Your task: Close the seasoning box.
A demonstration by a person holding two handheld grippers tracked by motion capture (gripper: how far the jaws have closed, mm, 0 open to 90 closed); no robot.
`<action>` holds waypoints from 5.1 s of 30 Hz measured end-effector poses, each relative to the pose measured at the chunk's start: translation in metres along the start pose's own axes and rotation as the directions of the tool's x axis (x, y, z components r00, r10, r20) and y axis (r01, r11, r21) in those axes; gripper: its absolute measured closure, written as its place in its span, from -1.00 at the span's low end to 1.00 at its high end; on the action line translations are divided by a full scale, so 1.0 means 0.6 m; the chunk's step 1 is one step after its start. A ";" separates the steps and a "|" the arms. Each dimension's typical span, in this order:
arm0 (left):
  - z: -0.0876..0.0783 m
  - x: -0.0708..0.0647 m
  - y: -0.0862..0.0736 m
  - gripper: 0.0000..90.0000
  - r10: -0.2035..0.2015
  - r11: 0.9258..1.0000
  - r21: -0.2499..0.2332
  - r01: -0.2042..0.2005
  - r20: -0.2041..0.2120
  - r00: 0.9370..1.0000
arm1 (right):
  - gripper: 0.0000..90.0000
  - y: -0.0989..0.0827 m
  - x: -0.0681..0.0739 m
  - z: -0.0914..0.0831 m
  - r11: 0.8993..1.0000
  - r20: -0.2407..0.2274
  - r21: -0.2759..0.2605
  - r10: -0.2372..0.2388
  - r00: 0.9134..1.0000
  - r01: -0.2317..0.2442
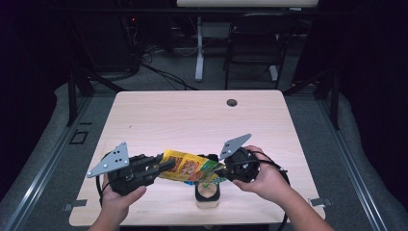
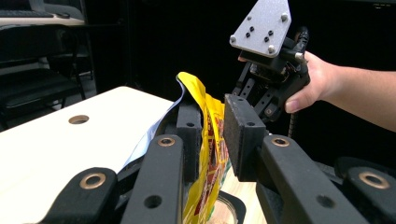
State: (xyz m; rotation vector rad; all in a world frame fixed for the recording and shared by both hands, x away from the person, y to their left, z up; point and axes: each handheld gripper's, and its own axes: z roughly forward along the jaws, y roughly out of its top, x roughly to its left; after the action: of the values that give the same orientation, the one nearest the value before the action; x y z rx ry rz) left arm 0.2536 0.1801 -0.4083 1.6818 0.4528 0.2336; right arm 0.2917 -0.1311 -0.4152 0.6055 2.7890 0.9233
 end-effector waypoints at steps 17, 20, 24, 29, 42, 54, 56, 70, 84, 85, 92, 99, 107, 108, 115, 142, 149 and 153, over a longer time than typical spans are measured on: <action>-0.001 -0.004 0.009 0.70 0.011 1.000 0.008 -0.011 0.002 1.000 | 0.98 0.000 0.008 0.005 1.000 -0.070 0.018 0.004 0.998 -0.003; 0.001 -0.005 0.009 0.70 0.009 1.000 0.009 -0.009 0.006 1.000 | 0.98 -0.002 0.008 0.003 1.000 -0.072 0.023 0.009 0.997 -0.007; 0.004 -0.005 0.007 0.70 0.008 1.000 0.014 -0.008 0.007 1.000 | 0.98 -0.004 0.007 0.000 0.999 -0.072 0.034 0.004 0.997 -0.002; 0.008 -0.005 0.005 0.70 0.005 1.000 0.013 -0.005 0.012 1.000 | 0.98 -0.006 0.006 -0.003 0.999 -0.070 0.050 0.003 0.998 0.000; 0.014 0.000 -0.002 0.70 -0.013 1.000 0.025 0.012 0.007 1.000 | 0.98 -0.005 0.006 -0.009 0.997 -0.048 0.071 -0.003 0.999 0.006; 0.017 0.004 -0.004 0.70 -0.018 0.999 0.029 0.018 -0.001 1.000 | 0.98 -0.002 -0.001 -0.012 0.998 -0.024 0.066 -0.006 1.000 0.008; 0.017 0.004 -0.004 0.70 -0.024 0.999 0.026 0.024 -0.002 1.000 | 0.98 0.000 -0.002 -0.014 0.997 -0.012 0.079 -0.018 1.000 0.019; 0.018 -0.001 0.002 0.69 -0.006 1.000 0.024 0.006 0.005 1.000 | 0.98 0.000 -0.007 -0.012 0.999 0.011 0.050 -0.006 1.000 0.006; 0.024 -0.004 0.002 0.68 -0.004 0.999 0.038 0.004 0.004 1.000 | 0.97 -0.011 -0.006 -0.004 0.999 -0.018 0.054 0.003 1.000 -0.002; 0.025 -0.004 0.002 0.68 -0.003 0.999 0.038 0.003 0.005 1.000 | 0.97 -0.013 -0.007 -0.003 0.999 -0.020 0.048 0.010 1.000 -0.009; 0.029 -0.006 0.006 0.68 -0.002 0.999 0.036 0.002 0.012 1.000 | 0.97 -0.017 -0.007 0.001 0.998 -0.024 0.057 0.011 1.000 -0.009; 0.032 -0.008 0.009 0.68 -0.001 1.000 0.028 0.001 0.022 1.000 | 0.96 -0.019 -0.006 0.009 0.998 -0.030 0.059 0.015 0.999 -0.013; 0.032 -0.010 0.011 0.68 0.002 1.000 0.025 -0.002 0.024 1.000 | 0.96 -0.019 -0.005 0.011 0.998 -0.033 0.052 0.025 0.999 -0.023; 0.032 -0.010 0.012 0.68 0.003 1.000 0.028 -0.003 0.022 1.000 | 0.96 -0.020 -0.005 0.012 0.998 -0.034 0.054 0.024 0.999 -0.022; 0.030 -0.007 0.013 0.68 -0.001 1.000 0.026 0.001 0.011 1.000 | 0.97 -0.019 0.000 0.009 0.998 -0.058 0.059 0.010 0.998 -0.006; 0.017 0.011 -0.009 0.68 -0.035 0.999 0.036 0.037 -0.029 0.999 | 0.98 -0.002 -0.002 -0.006 0.998 -0.032 0.064 -0.010 0.999 0.012; 0.009 0.016 -0.020 0.68 -0.047 0.998 0.038 0.048 -0.040 0.998 | 0.97 0.004 0.001 -0.002 0.998 -0.031 0.061 -0.014 0.999 0.016; 0.006 0.018 -0.024 0.67 -0.049 0.998 0.038 0.051 -0.041 0.998 | 0.97 0.007 0.001 0.002 0.998 -0.026 0.062 -0.018 0.999 0.020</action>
State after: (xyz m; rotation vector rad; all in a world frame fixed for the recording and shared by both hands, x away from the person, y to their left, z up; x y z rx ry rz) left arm 0.2624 0.1832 -0.4242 1.7042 0.5319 0.2233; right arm 0.2927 -0.1273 -0.4136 0.5787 2.8507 0.8489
